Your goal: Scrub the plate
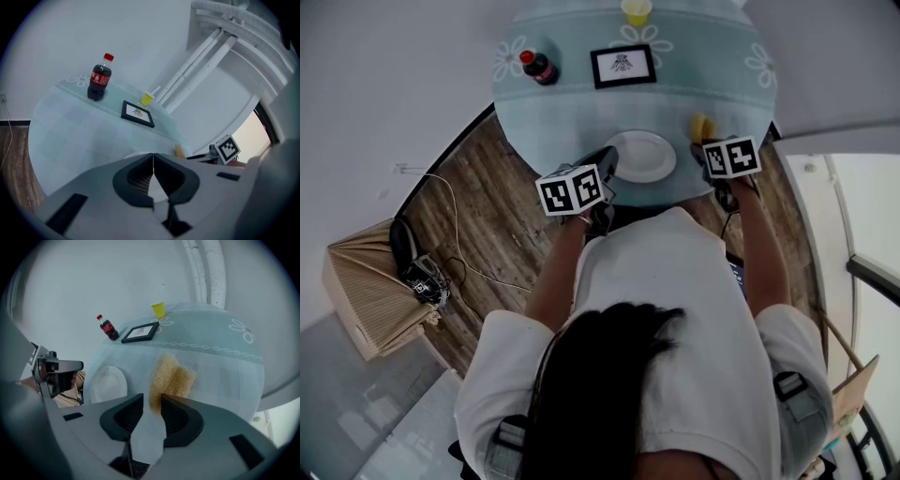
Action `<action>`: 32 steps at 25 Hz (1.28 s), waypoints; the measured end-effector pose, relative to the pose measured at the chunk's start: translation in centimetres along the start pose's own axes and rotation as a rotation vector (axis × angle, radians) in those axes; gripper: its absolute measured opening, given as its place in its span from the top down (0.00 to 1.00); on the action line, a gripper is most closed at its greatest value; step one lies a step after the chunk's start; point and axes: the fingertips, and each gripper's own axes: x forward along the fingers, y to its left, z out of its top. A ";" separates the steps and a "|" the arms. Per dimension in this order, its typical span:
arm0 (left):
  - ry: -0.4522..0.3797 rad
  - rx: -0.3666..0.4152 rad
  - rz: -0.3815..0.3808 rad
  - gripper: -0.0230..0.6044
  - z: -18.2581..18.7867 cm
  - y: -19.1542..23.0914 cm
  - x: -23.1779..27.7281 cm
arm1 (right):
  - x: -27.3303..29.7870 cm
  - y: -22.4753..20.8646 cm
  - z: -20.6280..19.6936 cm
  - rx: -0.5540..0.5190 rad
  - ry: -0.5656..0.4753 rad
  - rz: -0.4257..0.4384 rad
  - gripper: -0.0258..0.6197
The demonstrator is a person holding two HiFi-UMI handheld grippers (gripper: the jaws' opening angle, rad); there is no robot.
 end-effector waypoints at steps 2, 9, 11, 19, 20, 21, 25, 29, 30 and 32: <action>-0.004 -0.007 -0.002 0.94 0.2 0.0 0.0 | -0.3 0.4 0.3 0.037 -0.016 0.045 0.75; -0.008 -0.029 -0.005 0.94 -0.1 1.0 -1.4 | -2.3 0.9 1.2 0.076 -0.075 0.117 0.66; -0.015 -0.041 0.003 0.94 -0.2 1.9 -2.1 | -3.5 1.4 2.1 0.101 -0.125 0.158 0.65; -0.060 -0.089 0.024 0.94 0.6 4.3 -4.7 | -7.2 1.9 4.0 0.176 -0.306 0.203 0.63; -0.066 -0.092 0.020 0.94 0.8 4.3 -4.9 | -7.7 2.3 4.5 0.195 -0.338 0.224 0.63; -0.072 -0.093 0.014 0.94 1.0 4.4 -5.0 | -8.2 2.7 5.0 0.212 -0.368 0.244 0.63; -0.073 -0.098 -0.011 0.94 0.9 4.0 -5.1 | -9.8 3.7 6.2 0.203 -0.432 0.245 0.63; -0.070 -0.084 -0.051 0.94 0.8 3.1 -5.0 | -11.4 4.9 7.1 0.155 -0.491 0.195 0.63; -0.075 -0.080 -0.063 0.94 1.0 2.8 -5.0 | -11.9 5.1 7.4 0.158 -0.519 0.175 0.64; -0.091 -0.065 -0.084 0.94 1.5 2.1 -5.1 | -12.6 5.5 7.7 0.158 -0.564 0.133 0.64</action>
